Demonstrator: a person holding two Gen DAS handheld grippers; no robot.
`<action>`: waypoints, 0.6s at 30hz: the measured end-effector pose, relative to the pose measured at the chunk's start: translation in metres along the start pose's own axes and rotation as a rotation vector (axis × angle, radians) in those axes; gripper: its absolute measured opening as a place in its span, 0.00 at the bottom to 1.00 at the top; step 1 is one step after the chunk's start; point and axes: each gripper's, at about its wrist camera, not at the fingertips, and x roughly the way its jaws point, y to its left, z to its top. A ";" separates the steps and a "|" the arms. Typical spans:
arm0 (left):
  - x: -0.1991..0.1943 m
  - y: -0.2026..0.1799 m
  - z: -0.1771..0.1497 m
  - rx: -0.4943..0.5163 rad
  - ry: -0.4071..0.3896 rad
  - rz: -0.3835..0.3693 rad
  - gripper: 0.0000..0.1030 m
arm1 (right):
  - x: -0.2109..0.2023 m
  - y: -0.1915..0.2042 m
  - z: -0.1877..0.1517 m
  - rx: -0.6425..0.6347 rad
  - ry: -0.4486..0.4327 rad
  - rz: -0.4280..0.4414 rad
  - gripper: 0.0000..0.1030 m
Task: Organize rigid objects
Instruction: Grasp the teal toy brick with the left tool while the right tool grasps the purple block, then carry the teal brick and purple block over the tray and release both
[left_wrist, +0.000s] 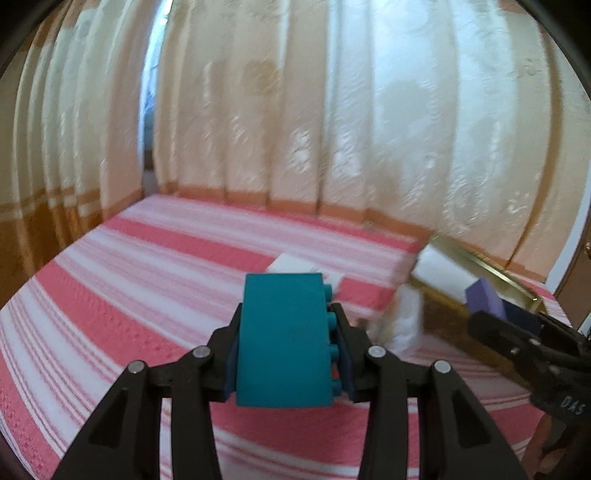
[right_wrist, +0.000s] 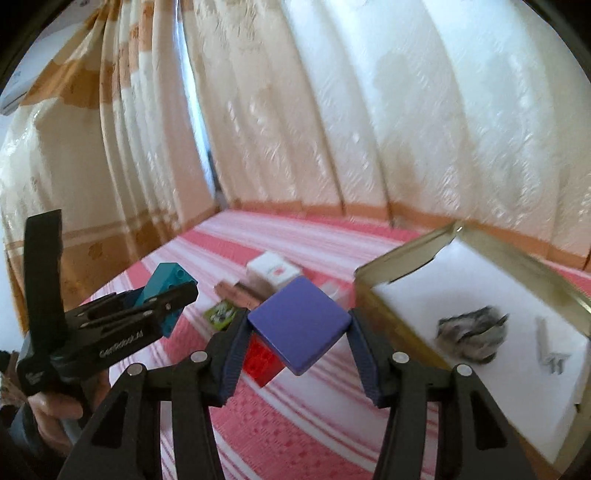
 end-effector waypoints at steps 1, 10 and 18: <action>0.000 -0.007 0.002 0.010 -0.007 -0.010 0.40 | -0.003 -0.001 0.001 0.000 -0.013 -0.013 0.54; 0.003 -0.064 0.011 0.111 -0.023 -0.041 0.40 | -0.038 -0.032 0.011 0.049 -0.150 -0.133 0.54; 0.008 -0.116 0.017 0.179 -0.038 -0.089 0.40 | -0.058 -0.076 0.009 0.104 -0.194 -0.260 0.54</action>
